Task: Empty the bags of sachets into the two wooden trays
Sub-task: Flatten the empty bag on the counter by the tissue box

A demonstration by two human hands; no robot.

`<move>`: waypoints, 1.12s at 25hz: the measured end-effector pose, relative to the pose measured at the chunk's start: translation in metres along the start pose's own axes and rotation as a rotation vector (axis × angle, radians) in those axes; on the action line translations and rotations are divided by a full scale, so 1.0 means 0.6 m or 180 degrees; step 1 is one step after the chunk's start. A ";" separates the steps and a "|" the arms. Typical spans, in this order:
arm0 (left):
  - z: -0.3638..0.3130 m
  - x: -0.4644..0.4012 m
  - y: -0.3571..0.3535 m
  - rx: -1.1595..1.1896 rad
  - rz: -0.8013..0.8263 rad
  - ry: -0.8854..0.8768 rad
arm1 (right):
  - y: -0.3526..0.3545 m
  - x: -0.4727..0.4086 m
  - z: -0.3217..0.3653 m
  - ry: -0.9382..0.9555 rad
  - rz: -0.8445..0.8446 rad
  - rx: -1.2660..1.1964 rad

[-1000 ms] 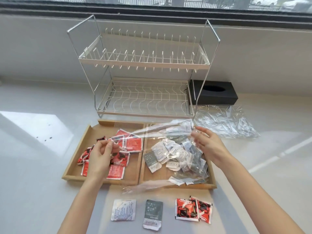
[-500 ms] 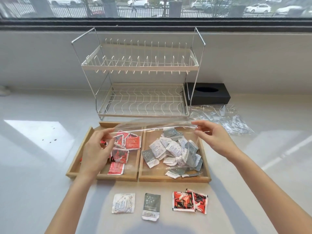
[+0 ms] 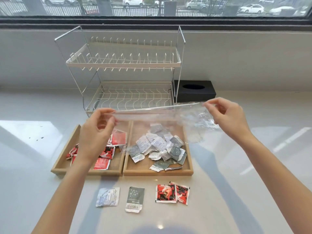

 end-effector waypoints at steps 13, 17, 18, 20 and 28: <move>-0.048 -0.067 -0.206 0.0602 0.0817 0.0272 | 0.121 -0.052 -0.135 -0.0832 0.0003 -0.0740; -0.053 -0.116 -0.281 0.0732 0.0933 0.0485 | 0.128 -0.092 -0.195 -0.1052 0.0060 -0.0586; -0.053 -0.128 -0.296 0.0864 0.0911 0.0565 | 0.123 -0.099 -0.208 -0.1126 0.0112 -0.0573; -0.052 -0.148 -0.321 0.1100 0.0883 0.0716 | 0.109 -0.112 -0.236 -0.1342 0.0326 -0.0515; -0.022 -0.190 -0.396 0.1596 0.0758 0.1149 | 0.106 -0.146 -0.324 -0.1821 0.0359 -0.1472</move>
Point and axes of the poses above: each hand's wrist, its own x-axis away from the middle knuckle, its own y-axis out of the back of the hand, z = x × y, the point moved 2 cm from there along -x, towards the middle knuckle, and after that the axes turned 5 degrees about z, right-handed, at the moved point
